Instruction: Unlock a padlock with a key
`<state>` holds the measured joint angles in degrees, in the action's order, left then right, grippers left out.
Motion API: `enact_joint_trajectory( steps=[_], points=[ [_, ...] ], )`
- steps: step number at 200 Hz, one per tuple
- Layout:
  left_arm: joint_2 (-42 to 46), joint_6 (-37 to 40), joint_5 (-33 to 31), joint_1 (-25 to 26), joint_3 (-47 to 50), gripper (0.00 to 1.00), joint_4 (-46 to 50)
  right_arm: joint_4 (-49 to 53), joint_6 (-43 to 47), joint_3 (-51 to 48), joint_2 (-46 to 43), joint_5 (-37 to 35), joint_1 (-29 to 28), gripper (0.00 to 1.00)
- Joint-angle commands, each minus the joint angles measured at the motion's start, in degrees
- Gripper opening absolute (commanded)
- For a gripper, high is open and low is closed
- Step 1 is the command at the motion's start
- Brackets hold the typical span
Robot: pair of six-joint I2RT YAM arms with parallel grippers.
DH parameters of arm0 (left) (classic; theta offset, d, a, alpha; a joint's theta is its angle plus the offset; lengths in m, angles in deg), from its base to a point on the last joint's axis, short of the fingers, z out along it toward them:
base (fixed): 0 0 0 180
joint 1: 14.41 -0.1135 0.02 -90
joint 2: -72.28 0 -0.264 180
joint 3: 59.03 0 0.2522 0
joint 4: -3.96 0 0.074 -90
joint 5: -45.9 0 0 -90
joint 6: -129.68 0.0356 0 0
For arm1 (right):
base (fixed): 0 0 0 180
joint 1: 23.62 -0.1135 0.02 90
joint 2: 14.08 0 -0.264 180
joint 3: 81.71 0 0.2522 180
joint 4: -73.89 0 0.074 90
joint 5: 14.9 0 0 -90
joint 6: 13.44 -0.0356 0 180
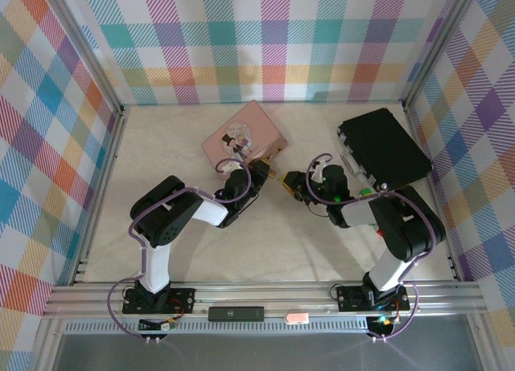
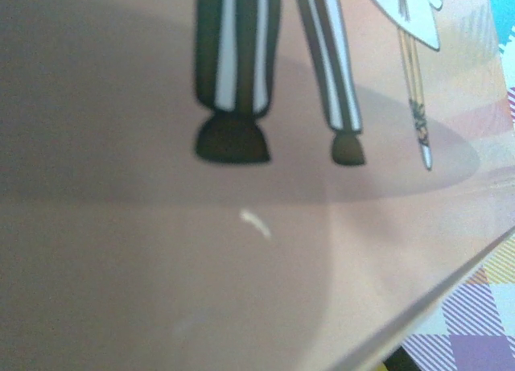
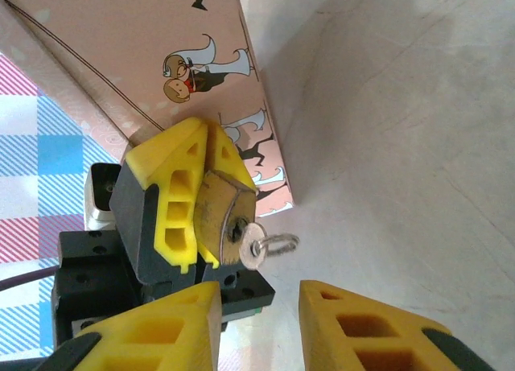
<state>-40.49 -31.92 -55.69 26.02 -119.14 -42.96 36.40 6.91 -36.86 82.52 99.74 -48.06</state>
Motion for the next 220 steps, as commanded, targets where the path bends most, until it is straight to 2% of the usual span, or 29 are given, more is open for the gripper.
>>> enact_joint_trajectory(
  steps=[1,39,112,140,161,170,194,220],
  points=[
    [-2.09,-7.64,2.42,0.09,1.0,0.0,0.74,-7.44,-1.36,1.87,3.27,-0.04,-0.6,0.31],
    [-1.58,-7.65,2.65,0.09,1.09,0.0,0.7,-13.5,-4.72,2.3,6.7,0.05,-0.81,0.29],
    [-1.17,-8.23,3.68,0.18,1.27,0.0,0.48,-21.88,-10.31,4.27,11.2,0.11,-1.03,0.14],
    [-1.05,-8.5,3.8,0.26,1.18,0.0,0.9,-22.68,-11.84,4.56,11.06,-0.01,-1.48,0.09],
    [-1.02,-8.46,3.99,0.23,0.87,0.0,1.36,-22.5,-13.12,4.03,10.11,-0.82,-1.57,0.0],
    [-1.02,-8.29,3.92,0.21,0.82,0.0,1.44,-22.3,-14.03,3.97,9.5,-0.91,-1.58,0.0],
    [-1.39,-5.77,4.39,0.18,0.54,0.0,0.92,-19.41,-19.68,4.03,6.44,0.01,-1.59,0.0],
    [-3.38,0.05,7.13,0.18,0.81,0.0,-4.98,-13.66,-32.62,4.72,1.31,2.94,-1.59,0.0]
  ],
)
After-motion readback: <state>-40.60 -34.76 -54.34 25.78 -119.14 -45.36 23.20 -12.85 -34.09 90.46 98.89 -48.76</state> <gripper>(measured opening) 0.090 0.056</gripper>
